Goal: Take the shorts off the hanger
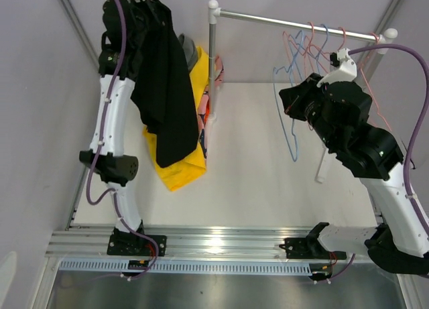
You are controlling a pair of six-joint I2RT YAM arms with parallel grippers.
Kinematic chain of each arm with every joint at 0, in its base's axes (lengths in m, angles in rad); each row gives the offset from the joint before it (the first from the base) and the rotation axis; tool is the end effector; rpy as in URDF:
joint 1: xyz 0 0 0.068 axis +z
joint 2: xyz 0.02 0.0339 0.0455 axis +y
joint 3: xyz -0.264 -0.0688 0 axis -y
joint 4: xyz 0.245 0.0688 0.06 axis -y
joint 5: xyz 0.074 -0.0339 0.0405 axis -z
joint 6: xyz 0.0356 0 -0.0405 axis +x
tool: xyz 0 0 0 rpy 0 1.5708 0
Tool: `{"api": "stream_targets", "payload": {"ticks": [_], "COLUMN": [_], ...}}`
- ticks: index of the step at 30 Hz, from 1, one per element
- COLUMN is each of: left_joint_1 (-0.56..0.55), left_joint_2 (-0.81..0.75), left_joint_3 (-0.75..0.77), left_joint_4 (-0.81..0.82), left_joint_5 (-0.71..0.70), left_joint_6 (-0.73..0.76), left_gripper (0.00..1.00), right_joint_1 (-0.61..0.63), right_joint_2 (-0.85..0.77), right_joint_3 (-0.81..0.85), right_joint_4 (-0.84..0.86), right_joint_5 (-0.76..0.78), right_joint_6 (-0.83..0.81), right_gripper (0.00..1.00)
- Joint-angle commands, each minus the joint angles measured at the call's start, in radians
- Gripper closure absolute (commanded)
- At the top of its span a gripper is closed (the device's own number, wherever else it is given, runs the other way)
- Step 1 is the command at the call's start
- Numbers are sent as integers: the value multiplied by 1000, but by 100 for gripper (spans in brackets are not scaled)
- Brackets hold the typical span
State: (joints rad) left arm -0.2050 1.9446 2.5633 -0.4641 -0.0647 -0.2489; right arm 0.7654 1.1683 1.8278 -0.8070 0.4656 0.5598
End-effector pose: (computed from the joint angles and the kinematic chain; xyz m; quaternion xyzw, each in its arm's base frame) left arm 0.3817 -0.0770 0.5671 -0.0388 0.6494 -0.1503 0.7445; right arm 0.1395 0.1119 0.5384 0.0743 0.7484 0.2532 0.6085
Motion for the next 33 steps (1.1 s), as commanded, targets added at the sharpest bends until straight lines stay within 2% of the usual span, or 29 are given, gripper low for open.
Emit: {"api": "stream_targets", "payload": {"ticks": [1,6,7,8,9,10,11,14,17,18,19,22,24,25,29,33], "left_joint_1": [9,9,9,9,9,9,9,1,-25,-34,-56,-109,-129,-149,-227,-287], "left_joint_2": [126,272,305,319,329,335,339,301,99,-39,-114,-396,-516,-620,-813,-894], "left_joint_3": [37,40,17,5,-36,-57,-86,-149,-457,-586,-647,-1053,-1159,-1299,-1475,-1487], "left_joint_4": [186,237,229,219,197,182,161,78,134,151,197,278,318,330,341,251], "left_joint_5": [201,207,204,200,197,197,192,172,135,122,111,105,108,123,111,75], "left_joint_6": [-95,-104,-98,-98,-96,-86,-85,-75,-53,-47,-49,-55,-102,-113,-121,-83], "left_gripper": [100,100,95,81,60,8,1,1,1,1,1,1,1,1,1,1], "right_joint_1": [-72,-204,-213,-233,-241,-248,-255,-264,-276,-281,-294,-336,-357,-367,-388,-388], "right_joint_2": [21,73,83,96,126,146,166,258,367,393,433,465,487,496,507,461], "right_joint_3": [-7,-10,-6,1,31,53,79,201,344,376,417,432,418,415,366,214], "right_joint_4": [83,137,159,170,176,183,183,181,151,143,138,173,190,199,219,272], "right_joint_5": [-56,-194,-209,-234,-251,-261,-281,-306,-312,-314,-315,-324,-329,-338,-351,-367], "right_joint_6": [-47,-49,-52,-52,-52,-55,-60,-83,-107,-110,-115,-106,-92,-84,-54,-28], "right_gripper": [100,100,100,100,100,100,100,100,100,100,100,100,100,100,100,100]}}
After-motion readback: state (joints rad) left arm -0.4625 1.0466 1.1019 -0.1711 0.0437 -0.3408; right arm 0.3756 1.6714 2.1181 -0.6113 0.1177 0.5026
